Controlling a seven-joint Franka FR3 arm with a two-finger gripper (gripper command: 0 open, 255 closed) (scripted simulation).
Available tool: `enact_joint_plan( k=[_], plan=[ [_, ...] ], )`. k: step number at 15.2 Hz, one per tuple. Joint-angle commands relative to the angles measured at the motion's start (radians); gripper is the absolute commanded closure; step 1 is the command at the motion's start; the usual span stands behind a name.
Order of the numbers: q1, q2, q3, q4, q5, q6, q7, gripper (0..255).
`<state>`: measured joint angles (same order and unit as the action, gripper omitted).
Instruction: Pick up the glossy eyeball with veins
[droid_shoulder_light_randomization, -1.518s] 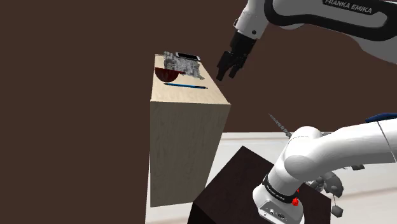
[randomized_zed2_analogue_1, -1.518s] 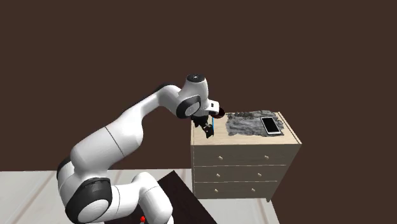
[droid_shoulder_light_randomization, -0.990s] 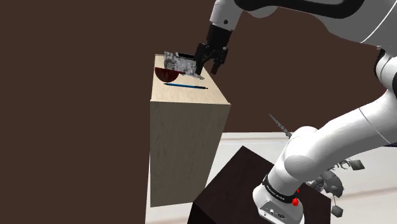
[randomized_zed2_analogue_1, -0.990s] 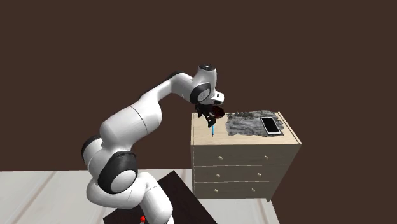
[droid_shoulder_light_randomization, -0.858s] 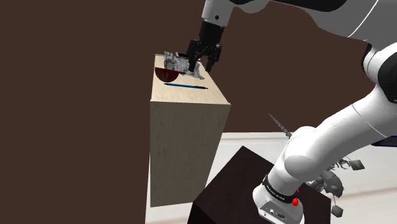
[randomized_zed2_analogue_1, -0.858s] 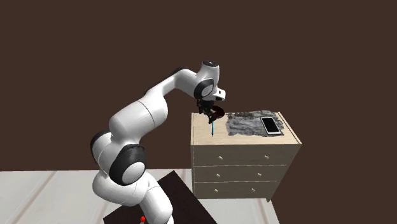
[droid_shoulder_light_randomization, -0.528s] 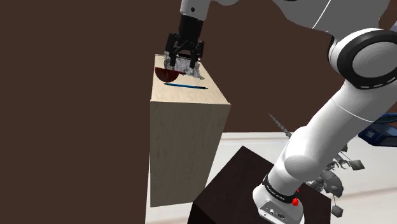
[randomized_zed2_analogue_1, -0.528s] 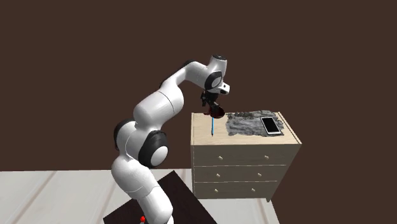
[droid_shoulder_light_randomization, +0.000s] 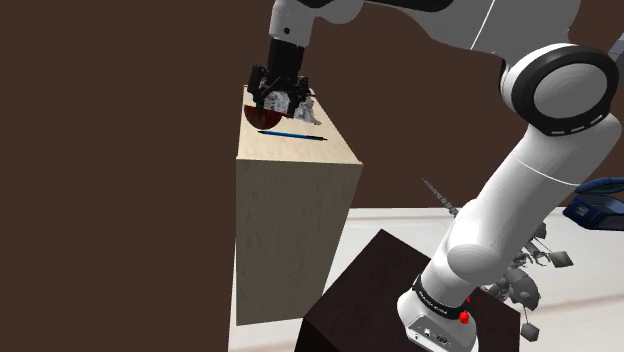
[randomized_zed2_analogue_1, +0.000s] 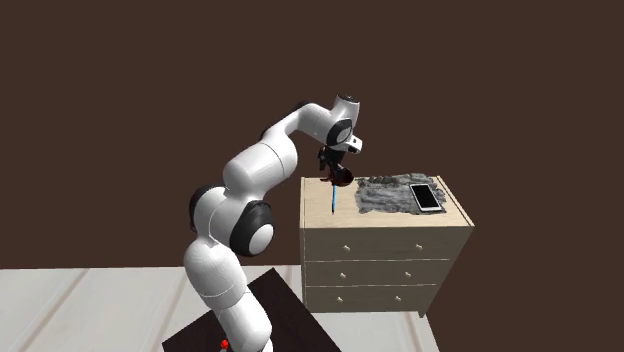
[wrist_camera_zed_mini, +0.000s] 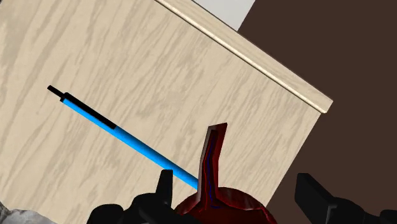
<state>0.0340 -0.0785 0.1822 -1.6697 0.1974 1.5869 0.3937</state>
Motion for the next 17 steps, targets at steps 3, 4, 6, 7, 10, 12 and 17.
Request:
enact_joint_plan(
  k=[3, 4, 6, 7, 10, 12, 17],
  plan=[
    [-0.001, -0.004, -0.001, -0.029, 0.001, 0.025, -0.006, 255],
    [-0.001, -0.003, -0.001, -0.030, 0.001, 0.026, -0.007, 255],
    [-0.001, -0.003, -0.001, -0.029, 0.001, 0.026, -0.007, 255],
    [-0.001, -0.003, -0.001, -0.029, 0.001, 0.026, -0.007, 255],
    [-0.001, -0.003, -0.001, -0.029, 0.001, 0.026, -0.007, 255],
    [0.000, -0.005, 0.000, -0.029, 0.001, 0.024, -0.006, 255],
    [-0.001, 0.012, -0.001, 0.059, -0.002, -0.045, 0.008, 255]
  ],
)
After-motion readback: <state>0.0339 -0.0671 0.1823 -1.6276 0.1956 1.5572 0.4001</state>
